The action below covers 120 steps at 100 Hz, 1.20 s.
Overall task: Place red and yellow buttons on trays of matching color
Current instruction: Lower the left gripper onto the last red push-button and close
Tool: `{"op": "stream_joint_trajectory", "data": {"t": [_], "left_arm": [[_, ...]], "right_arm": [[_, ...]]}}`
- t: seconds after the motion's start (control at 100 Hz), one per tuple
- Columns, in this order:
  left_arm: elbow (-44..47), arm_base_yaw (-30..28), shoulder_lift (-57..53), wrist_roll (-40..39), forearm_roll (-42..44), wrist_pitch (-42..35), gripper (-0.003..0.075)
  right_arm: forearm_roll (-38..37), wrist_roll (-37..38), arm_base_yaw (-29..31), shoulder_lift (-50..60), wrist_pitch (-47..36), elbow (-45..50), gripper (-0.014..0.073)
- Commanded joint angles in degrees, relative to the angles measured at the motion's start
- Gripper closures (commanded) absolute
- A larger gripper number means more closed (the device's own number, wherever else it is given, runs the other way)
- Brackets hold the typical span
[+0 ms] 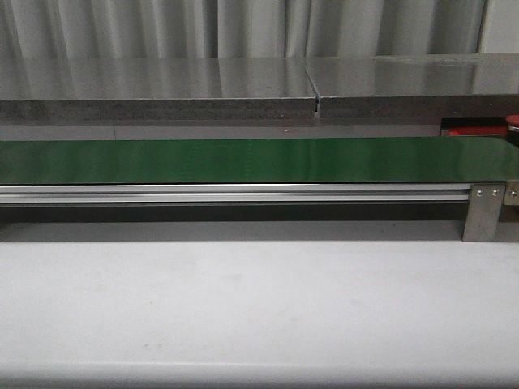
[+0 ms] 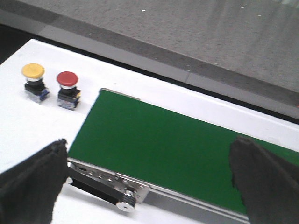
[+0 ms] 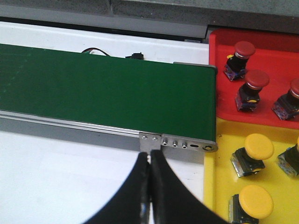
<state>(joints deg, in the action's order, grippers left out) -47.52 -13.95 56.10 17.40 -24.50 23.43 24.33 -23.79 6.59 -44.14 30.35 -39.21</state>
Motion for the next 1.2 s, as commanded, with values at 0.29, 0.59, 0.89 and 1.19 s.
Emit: {"op": "stream_joint_trajectory", "data": {"t": [0.29, 0.59, 0.89, 1.19], "left_arm": [[-23.74, -6.78, 28.38, -0.5, -0.43, 0.51, 0.0071], [-39.96, -6.78, 47.4, -0.5, -0.43, 3.72, 0.0071], [-51.07, -6.78, 59.02, -0.5, -0.43, 4.39, 0.0071], [-57.53, -6.78, 66.13, -0.5, -0.31, 4.6, 0.0071]], "right_arm": [[0.62, -0.74, 0.04, 0.37, -3.79, -1.38, 0.0661], [0.62, -0.74, 0.04, 0.37, -3.79, -1.38, 0.0661], [0.62, -0.74, 0.04, 0.37, -3.79, -1.38, 0.0661], [0.62, -0.74, 0.04, 0.37, -3.79, -1.38, 0.0661]]}}
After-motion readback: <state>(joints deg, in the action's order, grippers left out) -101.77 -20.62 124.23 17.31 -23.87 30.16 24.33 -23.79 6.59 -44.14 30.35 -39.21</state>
